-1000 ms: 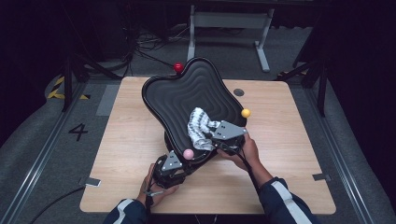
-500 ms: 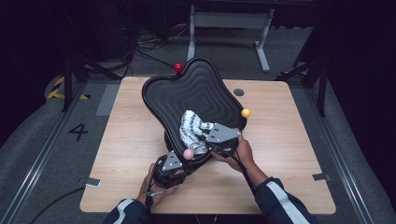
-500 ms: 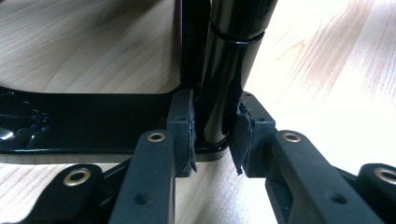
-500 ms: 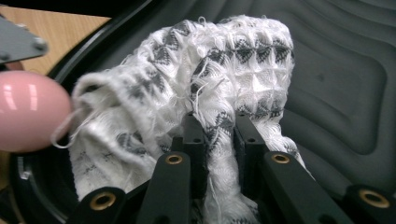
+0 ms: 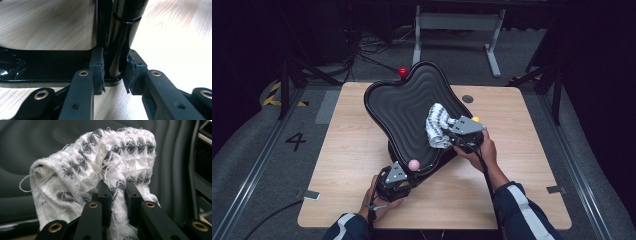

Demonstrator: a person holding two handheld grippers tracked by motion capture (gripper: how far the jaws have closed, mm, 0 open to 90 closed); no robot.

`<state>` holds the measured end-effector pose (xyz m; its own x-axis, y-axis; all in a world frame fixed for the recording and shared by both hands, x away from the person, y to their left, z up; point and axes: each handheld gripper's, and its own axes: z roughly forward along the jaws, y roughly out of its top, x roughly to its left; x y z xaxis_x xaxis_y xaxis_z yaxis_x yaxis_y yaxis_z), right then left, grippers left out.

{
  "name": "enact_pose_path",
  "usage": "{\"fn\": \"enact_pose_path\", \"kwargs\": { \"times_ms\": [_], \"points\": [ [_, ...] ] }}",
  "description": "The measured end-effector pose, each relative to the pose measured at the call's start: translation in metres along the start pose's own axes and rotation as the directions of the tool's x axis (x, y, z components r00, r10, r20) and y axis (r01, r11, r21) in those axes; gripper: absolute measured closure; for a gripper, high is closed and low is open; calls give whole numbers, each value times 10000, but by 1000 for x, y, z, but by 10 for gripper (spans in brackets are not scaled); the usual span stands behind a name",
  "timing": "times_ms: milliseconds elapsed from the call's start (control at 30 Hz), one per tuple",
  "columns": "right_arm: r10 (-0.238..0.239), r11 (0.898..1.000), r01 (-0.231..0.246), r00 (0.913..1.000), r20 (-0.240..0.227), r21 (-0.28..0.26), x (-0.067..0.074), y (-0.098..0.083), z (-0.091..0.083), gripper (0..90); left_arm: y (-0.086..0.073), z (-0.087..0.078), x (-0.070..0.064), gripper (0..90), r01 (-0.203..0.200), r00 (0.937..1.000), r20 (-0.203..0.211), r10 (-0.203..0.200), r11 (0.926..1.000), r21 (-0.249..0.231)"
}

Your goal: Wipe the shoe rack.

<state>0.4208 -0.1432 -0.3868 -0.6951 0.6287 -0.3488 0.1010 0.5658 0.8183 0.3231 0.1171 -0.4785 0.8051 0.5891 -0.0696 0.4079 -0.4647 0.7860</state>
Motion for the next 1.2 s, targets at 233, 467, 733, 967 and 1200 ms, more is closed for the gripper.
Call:
{"fn": "enact_pose_path", "kwargs": {
  "times_ms": [233, 467, 733, 967, 1200],
  "points": [
    [433, 9981, -467, 9955, 839, 393, -19, -11, -1, 795, 0, 0, 0, 708, -30, 10000, 6, 30, 10000, 22],
    [856, 9924, -941, 9908, 1046, 794, -30, -23, -7, 805, 0, 0, 0, 707, 23, 10000, 48, -23, 10000, -22],
    [997, 9906, -1083, 9899, 1011, 834, -27, -32, -16, 811, 0, 0, 2, 706, 110, 9998, -152, -111, 9999, -54],
    [841, 9886, -942, 9926, 881, 1177, -26, -30, -21, 815, 0, -1, 8, 710, 106, 9998, -138, -107, 9999, -58],
    [906, 9910, -936, 9953, 352, 956, -22, -20, -16, 811, 1, 0, 10, 711, 12, 10000, -16, -12, 10000, -29]
  ]
}}
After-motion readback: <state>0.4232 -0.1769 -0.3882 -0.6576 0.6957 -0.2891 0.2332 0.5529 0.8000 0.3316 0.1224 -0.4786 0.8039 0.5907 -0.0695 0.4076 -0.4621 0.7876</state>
